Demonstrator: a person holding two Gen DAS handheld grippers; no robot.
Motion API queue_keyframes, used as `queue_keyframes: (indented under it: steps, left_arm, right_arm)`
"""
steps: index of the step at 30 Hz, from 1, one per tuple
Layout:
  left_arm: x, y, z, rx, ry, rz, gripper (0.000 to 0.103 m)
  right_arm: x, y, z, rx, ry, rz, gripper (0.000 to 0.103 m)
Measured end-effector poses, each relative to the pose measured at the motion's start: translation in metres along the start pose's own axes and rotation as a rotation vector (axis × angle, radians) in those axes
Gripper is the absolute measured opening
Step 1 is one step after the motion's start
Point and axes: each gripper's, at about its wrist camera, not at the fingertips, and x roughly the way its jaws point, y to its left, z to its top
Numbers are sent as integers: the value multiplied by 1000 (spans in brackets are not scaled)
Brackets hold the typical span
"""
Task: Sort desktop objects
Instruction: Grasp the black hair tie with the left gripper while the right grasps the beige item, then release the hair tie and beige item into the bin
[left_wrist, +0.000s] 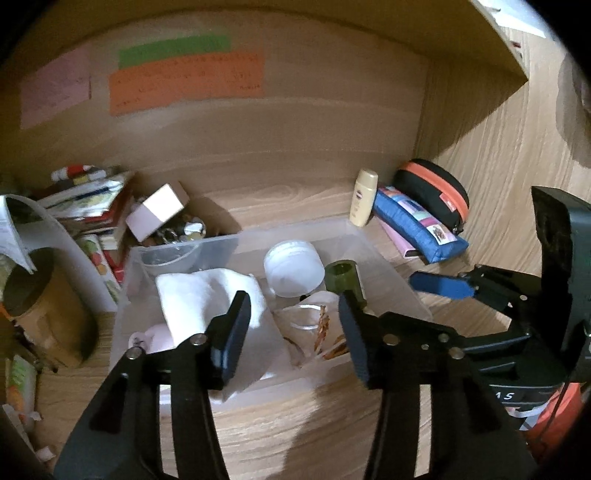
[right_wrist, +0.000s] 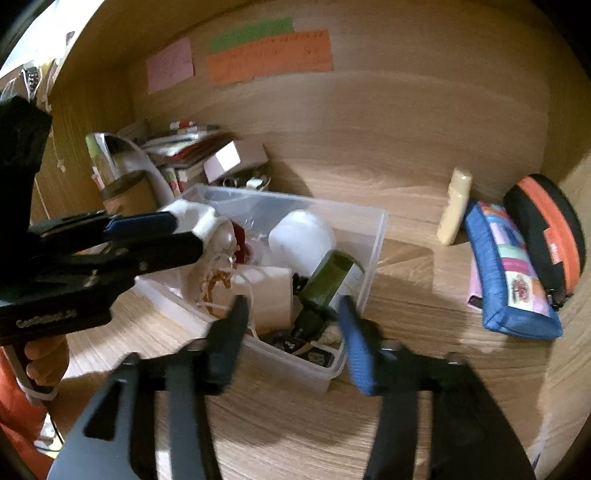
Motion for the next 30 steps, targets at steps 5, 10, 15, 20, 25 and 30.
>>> queue_keyframes:
  steps: [5, 10, 15, 20, 25, 30]
  left_arm:
    - [-21, 5, -3, -9, -49, 29, 74]
    - [-39, 12, -10, -26, -90, 70, 92]
    - [-52, 20, -21, -53, -104, 115, 96]
    - [-65, 22, -32, -78, -130, 144, 98]
    - [-71, 20, -41, -114, -152, 134, 99]
    - [-69, 16, -51, -116, -147, 160, 100]
  right_arm:
    - [-14, 9, 3, -12, -38, -30, 66]
    - [-26, 17, 3, -14, -62, -60, 83]
    - [-34, 22, 1, 14, -60, -60, 85]
    - [-43, 26, -4, 43, -70, -82, 87]
    - [-58, 30, -13, 73, -126, -100, 97]
    - [-62, 38, -22, 69, -140, -96, 100]
